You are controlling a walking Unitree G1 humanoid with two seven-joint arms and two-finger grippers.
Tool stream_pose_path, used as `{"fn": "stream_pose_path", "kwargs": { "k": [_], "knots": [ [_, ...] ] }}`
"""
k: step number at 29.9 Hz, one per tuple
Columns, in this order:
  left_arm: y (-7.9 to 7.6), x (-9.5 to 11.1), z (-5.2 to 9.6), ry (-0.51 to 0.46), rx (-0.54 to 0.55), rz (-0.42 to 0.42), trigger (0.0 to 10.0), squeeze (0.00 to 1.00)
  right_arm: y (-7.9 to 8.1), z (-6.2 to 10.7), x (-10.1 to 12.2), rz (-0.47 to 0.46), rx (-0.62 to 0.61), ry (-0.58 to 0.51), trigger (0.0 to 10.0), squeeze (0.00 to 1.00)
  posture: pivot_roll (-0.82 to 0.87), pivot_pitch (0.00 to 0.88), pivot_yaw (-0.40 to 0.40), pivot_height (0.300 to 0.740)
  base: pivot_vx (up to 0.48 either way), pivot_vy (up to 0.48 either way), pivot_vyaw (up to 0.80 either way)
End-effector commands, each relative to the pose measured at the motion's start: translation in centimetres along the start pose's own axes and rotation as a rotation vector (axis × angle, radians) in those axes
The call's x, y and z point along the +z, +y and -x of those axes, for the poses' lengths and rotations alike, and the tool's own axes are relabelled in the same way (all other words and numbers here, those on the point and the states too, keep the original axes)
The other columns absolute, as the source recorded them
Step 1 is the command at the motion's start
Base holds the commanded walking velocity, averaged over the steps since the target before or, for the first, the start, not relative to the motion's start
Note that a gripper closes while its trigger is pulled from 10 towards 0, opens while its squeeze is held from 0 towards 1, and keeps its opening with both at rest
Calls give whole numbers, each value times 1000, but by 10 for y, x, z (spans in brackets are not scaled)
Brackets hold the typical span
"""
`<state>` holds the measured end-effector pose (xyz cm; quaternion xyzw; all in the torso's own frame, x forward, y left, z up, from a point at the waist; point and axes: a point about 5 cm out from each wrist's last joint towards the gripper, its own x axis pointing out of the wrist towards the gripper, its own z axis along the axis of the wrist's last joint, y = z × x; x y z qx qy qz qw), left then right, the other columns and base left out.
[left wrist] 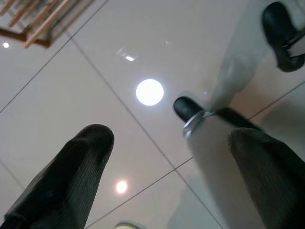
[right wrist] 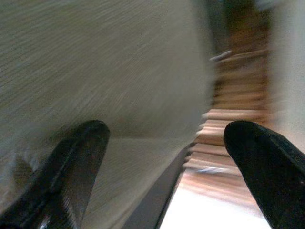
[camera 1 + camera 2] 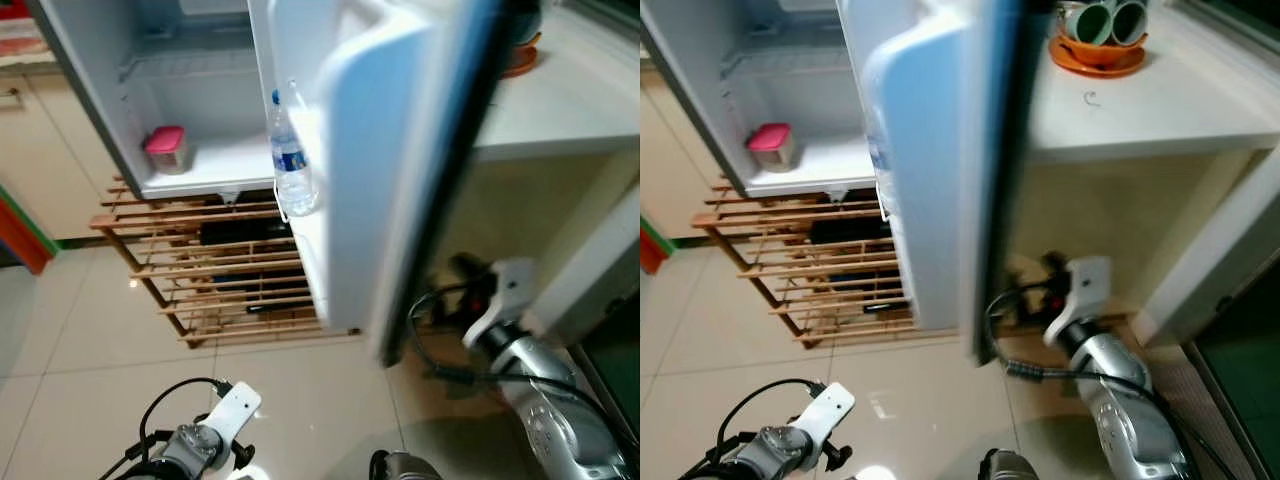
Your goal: Restocking fridge
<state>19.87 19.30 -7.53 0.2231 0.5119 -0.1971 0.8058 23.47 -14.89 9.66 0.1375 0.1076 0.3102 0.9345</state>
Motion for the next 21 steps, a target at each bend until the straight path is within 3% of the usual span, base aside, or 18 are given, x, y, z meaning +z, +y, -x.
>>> {"fn": "stream_pose_path", "kwargs": {
  "k": [1,2,3,5,9,12,13,16,18,19,20,21],
  "knots": [
    [0,-1,0,-1,-8,-11,10000,0,2,1,0,-20,32,23,10000,0,-67,43,44,710,0,0,0],
    [0,5,0,-32,-2,-22,10000,0,-8,2,1,-9,-34,7,10000,0,-67,43,44,710,0,0,0],
    [1,20,0,-112,11,-46,10000,0,-36,3,5,51,-243,-33,10000,0,-64,44,45,710,0,0,0],
    [1,28,1,-151,17,-57,10000,0,-45,4,6,76,-314,-43,10000,0,-64,44,45,710,0,0,0],
    [5,71,8,-371,78,-139,10000,0,-83,21,21,216,-665,-74,10000,0,-59,42,47,710,0,0,0],
    [4,97,14,-488,83,-131,10000,0,-86,26,26,213,-717,-102,10000,0,-58,39,50,710,0,0,0],
    [4,97,14,-488,83,-131,10000,0,-86,26,26,213,-717,-102,10000,0,-58,39,50,710,0,0,0],
    [14,127,28,-672,124,-60,10000,0,-84,23,30,255,-757,-172,10000,0,-59,36,52,710,0,0,0],
    [24,150,47,-856,187,8,10000,0,-84,24,32,267,-801,-219,10000,0,-57,32,49,710,0,0,0],
    [24,150,47,-856,187,8,10000,0,-84,24,32,267,-801,-219,10000,0,-57,32,49,710,0,0,0],
    [34,171,67,-1017,245,66,10000,0,-85,25,32,255,-846,-270,10000,0,-44,26,37,710,0,0,0],
    [39,177,76,-1067,282,79,10000,0,-86,27,30,244,-870,-289,10000,0,-41,25,36,710,0,0,0]
  ]
}}
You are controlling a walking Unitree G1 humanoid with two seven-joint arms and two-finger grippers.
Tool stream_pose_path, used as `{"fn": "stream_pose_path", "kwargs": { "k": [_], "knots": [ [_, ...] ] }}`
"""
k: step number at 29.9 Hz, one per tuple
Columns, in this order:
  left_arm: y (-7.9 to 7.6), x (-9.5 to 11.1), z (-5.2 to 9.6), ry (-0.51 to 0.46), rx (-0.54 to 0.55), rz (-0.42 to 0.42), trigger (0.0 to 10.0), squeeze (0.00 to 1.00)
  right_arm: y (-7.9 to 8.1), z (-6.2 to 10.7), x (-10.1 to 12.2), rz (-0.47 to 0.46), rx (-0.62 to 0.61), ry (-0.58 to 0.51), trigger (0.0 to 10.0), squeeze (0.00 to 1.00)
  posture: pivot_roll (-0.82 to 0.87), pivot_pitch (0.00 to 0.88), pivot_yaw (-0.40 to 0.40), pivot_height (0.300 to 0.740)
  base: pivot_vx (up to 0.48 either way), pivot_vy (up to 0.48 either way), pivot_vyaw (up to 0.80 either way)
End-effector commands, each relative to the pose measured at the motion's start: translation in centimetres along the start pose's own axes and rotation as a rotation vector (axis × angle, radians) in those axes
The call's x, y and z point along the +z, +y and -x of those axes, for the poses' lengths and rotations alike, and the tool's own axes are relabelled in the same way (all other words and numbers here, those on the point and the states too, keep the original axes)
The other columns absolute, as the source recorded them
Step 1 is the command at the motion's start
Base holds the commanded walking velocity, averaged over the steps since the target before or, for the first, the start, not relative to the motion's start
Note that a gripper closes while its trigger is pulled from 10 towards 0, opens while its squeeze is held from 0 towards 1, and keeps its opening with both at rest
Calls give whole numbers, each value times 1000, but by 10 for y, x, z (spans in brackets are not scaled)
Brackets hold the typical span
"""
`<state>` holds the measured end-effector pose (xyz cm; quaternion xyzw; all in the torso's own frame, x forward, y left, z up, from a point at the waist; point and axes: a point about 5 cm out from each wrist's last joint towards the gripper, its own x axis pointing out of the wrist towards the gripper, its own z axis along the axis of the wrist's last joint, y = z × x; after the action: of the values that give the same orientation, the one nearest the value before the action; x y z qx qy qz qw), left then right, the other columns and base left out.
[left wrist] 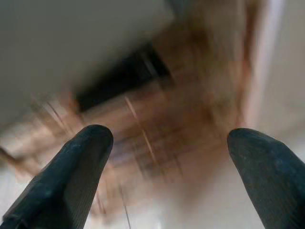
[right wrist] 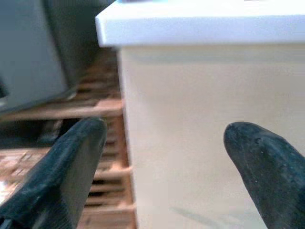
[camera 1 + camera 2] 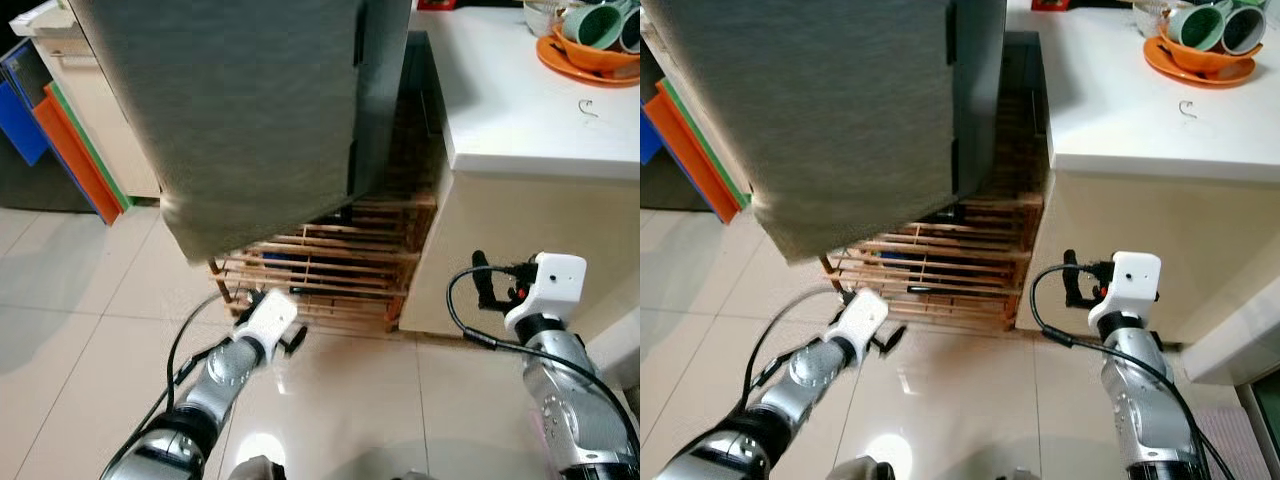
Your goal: Restocking fridge
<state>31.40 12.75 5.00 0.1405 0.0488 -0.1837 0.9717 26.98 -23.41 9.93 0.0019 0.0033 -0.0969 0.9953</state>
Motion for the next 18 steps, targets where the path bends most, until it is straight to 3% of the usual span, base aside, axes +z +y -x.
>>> {"fn": "stream_pose_path", "kwargs": {
  "k": [1,2,4,7,11,14,16,18],
  "knots": [
    [11,15,-2,-82,73,13,10000,0,-3,0,1,-21,-51,-31,10000,0,-41,25,36,710,0,0,0],
    [23,34,-6,-151,157,49,10000,0,-1,3,-4,-24,-75,-41,10000,0,-32,21,32,710,0,0,0],
    [27,39,-6,-169,179,68,10000,0,0,4,-6,-19,-77,-46,10000,0,-32,21,32,710,0,0,0],
    [43,55,0,-240,259,191,10000,0,2,10,-8,28,-78,-82,10000,0,-27,26,33,710,0,0,0],
    [54,63,14,-271,288,192,10000,0,-5,17,-13,24,-105,-88,10000,0,-12,32,32,710,0,0,0],
    [36,60,26,-299,100,223,10000,0,-2,22,-12,22,-80,-108,10000,0,-13,41,35,710,0,0,0],
    [14,48,35,-266,-55,191,10000,0,1,25,-11,26,-54,-123,10000,0,-15,43,35,710,0,0,0],
    [3,36,42,-217,-96,142,10000,0,3,29,-12,11,-47,-129,10000,0,-27,41,38,710,0,0,0]
  ]
}}
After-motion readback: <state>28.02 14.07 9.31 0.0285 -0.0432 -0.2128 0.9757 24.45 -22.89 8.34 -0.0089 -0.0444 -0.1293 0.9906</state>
